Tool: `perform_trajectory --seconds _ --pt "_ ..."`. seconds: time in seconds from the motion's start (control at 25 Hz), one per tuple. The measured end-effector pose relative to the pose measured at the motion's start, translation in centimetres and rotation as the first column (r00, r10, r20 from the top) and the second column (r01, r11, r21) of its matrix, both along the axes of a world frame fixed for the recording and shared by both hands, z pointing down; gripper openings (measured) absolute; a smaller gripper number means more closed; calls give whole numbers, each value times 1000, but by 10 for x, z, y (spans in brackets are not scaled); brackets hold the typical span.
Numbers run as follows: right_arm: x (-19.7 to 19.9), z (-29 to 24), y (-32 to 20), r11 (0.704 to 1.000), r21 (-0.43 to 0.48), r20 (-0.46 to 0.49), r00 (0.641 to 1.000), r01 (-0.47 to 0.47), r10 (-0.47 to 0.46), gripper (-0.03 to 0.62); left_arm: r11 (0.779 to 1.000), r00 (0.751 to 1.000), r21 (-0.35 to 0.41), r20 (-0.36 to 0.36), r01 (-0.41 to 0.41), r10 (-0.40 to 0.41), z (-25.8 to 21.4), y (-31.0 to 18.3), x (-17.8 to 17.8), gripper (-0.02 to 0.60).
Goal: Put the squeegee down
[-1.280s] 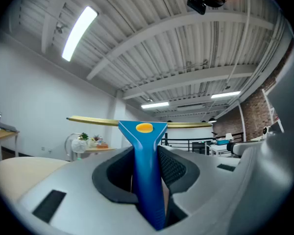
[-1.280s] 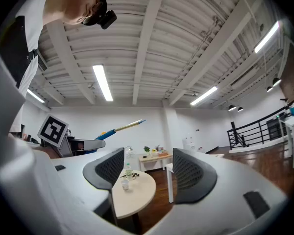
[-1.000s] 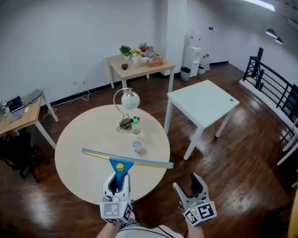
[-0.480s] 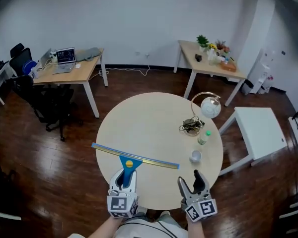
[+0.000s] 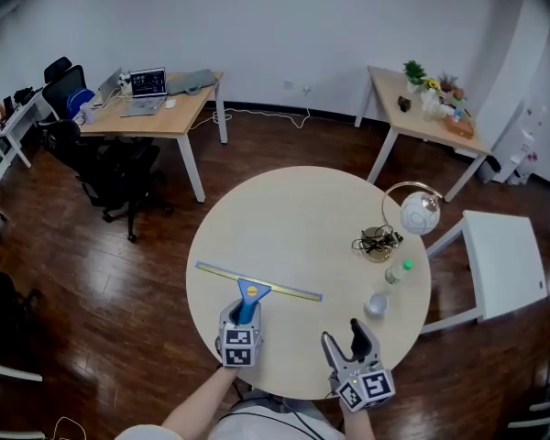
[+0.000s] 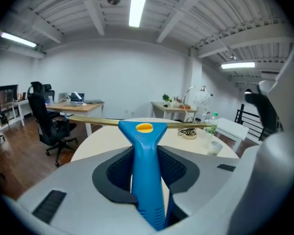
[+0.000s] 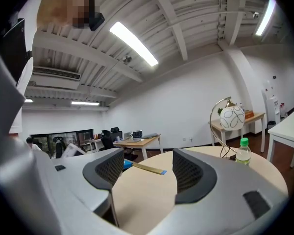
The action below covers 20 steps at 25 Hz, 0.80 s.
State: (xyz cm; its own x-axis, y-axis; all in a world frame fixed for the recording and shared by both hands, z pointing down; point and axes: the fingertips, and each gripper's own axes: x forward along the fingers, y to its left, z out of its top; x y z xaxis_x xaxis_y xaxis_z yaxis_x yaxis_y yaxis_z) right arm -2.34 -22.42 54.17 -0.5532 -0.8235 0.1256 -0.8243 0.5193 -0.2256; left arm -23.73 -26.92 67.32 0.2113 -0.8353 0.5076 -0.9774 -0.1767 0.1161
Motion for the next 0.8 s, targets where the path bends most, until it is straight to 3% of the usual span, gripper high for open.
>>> perform_trajectory --seconds 0.28,0.44,0.6,0.72,0.8 --pt "46 35 -4 996 -85 -36 999 -31 28 316 983 997 -174 35 -58 66 100 -163 38 118" --pt "70 62 -3 988 -143 -48 997 -61 54 316 969 998 -245 51 -32 46 133 -225 60 118" --pt "88 68 -14 989 -136 -58 997 -66 59 316 922 998 -384 16 -44 55 186 -237 92 120" --pt "95 62 -19 989 -129 -63 996 -69 61 316 885 997 -465 61 -8 41 215 -224 86 121" --pt "101 60 -22 989 -127 -60 996 -78 71 316 882 995 -470 80 -19 64 223 -222 85 126"
